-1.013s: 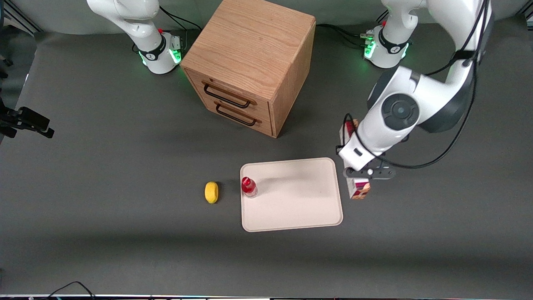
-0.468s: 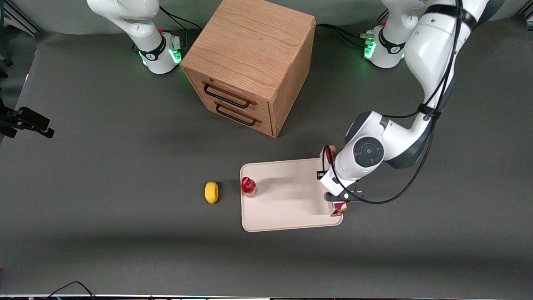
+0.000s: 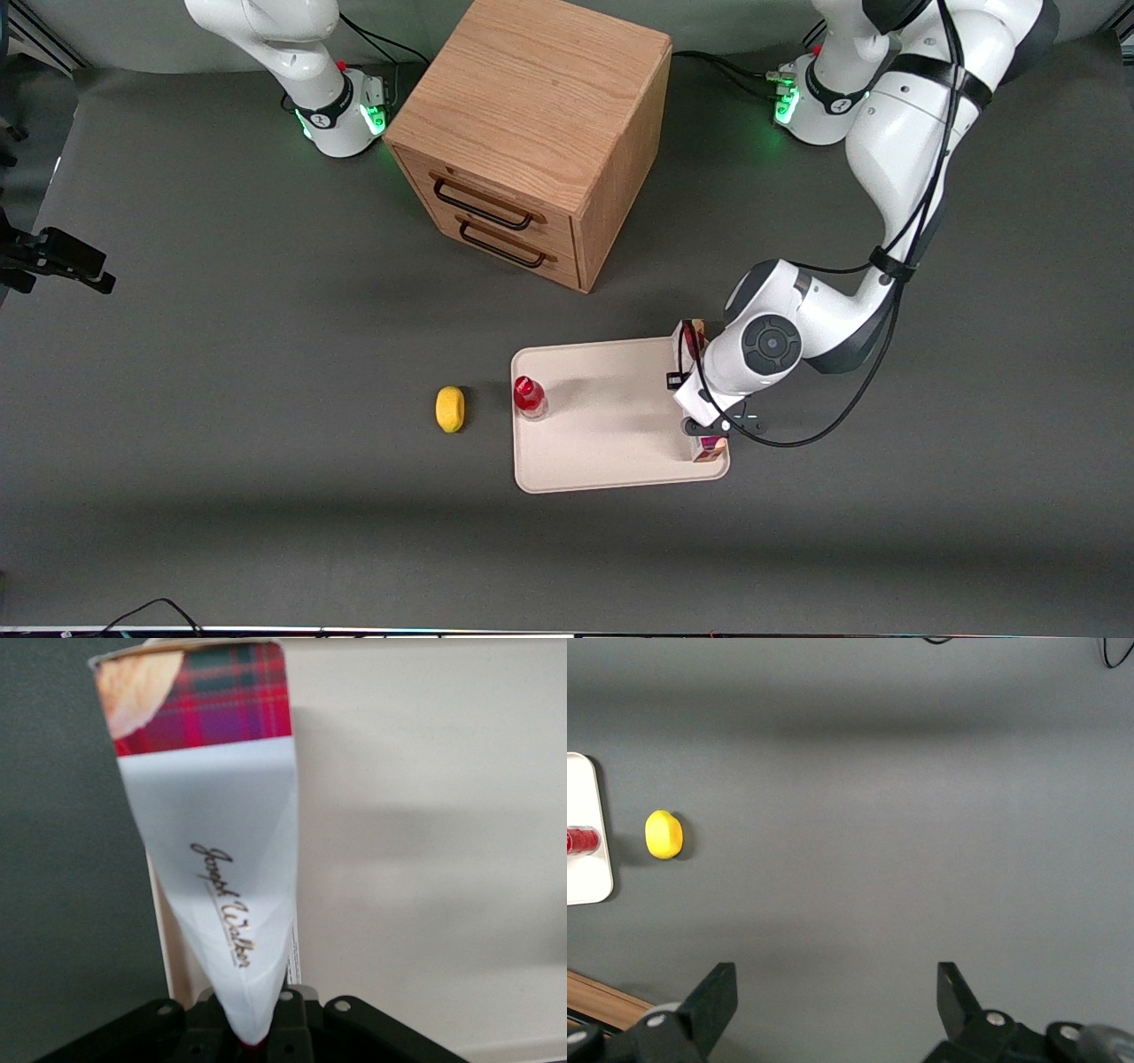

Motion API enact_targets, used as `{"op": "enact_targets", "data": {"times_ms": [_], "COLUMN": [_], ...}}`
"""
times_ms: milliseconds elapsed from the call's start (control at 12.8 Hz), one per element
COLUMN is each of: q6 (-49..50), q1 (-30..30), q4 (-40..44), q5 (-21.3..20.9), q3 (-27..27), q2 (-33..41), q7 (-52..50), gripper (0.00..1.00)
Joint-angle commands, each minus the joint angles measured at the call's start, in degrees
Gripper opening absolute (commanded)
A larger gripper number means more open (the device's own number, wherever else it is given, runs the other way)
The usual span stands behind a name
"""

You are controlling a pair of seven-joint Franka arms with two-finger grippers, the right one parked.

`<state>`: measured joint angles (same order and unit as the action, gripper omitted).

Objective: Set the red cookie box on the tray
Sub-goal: 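Lower the upright box onto the tray and open the left gripper, then raise the left gripper away from the box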

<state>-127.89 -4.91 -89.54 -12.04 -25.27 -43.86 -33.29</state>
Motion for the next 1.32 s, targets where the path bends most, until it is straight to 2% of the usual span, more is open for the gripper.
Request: {"op": "enact_targets", "data": {"times_ms": [0, 78, 468, 701, 1013, 1169, 1247], "q6": [0.54, 0.45, -1.48, 2.37, 20.70, 31.78, 35.92], "q1": [-0.71, -0.63, -0.45, 0.25, 2.88, 3.42, 3.42], "q4": [2.00, 1.91, 1.91, 1.82, 2.00, 3.13, 3.23], "q5": [-1.06, -1.15, -1.24, -2.11, -1.15, -0.45, 1.47], "q3": [0.13, 0.22, 0.31, 0.49, 0.84, 3.98, 6.53], "q2": [-0.96, -1.14, -0.62, 2.88, 16.84, 23.26, 26.51], "q7": [-0.47, -0.37, -0.20, -0.20, 7.60, 18.03, 22.70], "gripper": [0.41, 0.99, 1.00, 1.00, 1.00, 1.00, 1.00]}}
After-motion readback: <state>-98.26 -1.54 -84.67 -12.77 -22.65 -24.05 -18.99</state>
